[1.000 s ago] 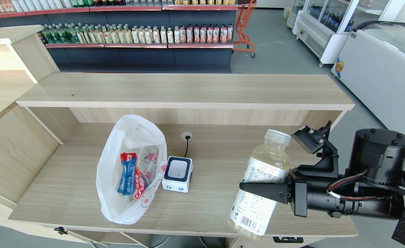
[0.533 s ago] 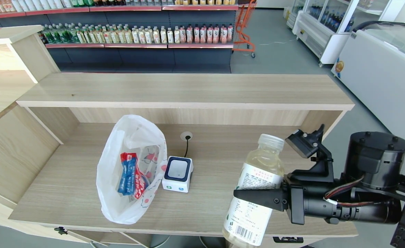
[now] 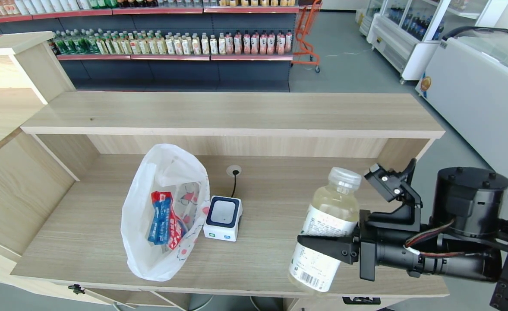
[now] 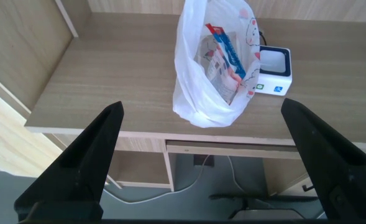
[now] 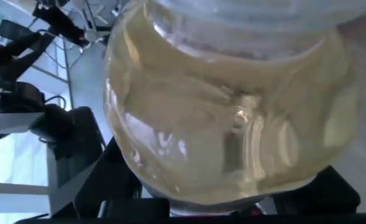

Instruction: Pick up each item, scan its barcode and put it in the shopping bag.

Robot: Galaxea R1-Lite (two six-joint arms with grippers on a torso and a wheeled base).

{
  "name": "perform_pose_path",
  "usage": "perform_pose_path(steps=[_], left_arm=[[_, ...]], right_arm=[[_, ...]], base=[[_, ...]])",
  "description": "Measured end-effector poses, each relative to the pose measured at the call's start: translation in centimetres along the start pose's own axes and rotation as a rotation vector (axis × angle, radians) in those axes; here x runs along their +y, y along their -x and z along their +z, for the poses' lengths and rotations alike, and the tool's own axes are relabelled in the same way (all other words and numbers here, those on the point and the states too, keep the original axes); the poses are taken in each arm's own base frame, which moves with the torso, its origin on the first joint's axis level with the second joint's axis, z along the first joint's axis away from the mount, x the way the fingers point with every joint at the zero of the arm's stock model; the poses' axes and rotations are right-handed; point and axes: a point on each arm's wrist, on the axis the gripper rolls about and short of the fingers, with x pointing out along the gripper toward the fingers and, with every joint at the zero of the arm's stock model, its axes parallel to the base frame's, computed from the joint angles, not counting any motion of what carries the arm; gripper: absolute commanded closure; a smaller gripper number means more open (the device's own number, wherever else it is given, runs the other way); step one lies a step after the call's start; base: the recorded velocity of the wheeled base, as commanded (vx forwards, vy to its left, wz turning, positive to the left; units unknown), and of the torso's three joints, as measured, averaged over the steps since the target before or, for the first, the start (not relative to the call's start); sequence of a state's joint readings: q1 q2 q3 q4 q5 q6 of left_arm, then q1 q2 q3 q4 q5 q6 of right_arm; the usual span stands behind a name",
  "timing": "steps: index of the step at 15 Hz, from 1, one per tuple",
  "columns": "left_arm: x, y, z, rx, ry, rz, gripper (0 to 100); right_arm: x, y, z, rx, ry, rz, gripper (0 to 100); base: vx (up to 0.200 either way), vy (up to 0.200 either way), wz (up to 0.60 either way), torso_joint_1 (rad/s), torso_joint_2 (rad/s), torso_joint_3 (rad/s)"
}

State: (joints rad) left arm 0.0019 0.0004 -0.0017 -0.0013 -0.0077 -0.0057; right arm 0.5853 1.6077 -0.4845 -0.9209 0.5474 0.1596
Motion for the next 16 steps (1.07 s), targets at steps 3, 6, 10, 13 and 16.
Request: perform_pose_path(steps=[3, 6, 10, 13, 16], left_arm=[[0.0, 0.0, 0.0, 0.0, 0.0, 0.0, 0], [0.0, 0.0, 0.0, 0.0, 0.0, 0.0, 0], [0.0, 0.0, 0.0, 0.0, 0.0, 0.0, 0], [0.0, 0.0, 0.0, 0.0, -0.006, 0.0, 0], [0.0, 0.0, 0.0, 0.0, -0.007, 0.0, 0]], right_arm=[[-2.6, 2.2, 0.0, 0.016, 0.352, -0.334, 100], [-3.2, 4.4, 0.6, 0.035, 0.57, -0.46, 100], [-3.5, 5.9, 0.9, 0.056, 0.709, -0.521, 100], [-3.4, 6.4, 0.9, 0.054, 0.706, -0.531, 100], [-3.1, 6.6, 0.5, 0.051, 0.677, -0.522, 100]], base=[[0.0, 0.0, 0.0, 0.0, 0.0, 0.0], [0.0, 0.0, 0.0, 0.0, 0.0, 0.0], [0.0, 0.0, 0.0, 0.0, 0.0, 0.0], [0.0, 0.0, 0.0, 0.0, 0.0, 0.0], [0.0, 0.2, 0.0, 0.002, 0.0, 0.002]])
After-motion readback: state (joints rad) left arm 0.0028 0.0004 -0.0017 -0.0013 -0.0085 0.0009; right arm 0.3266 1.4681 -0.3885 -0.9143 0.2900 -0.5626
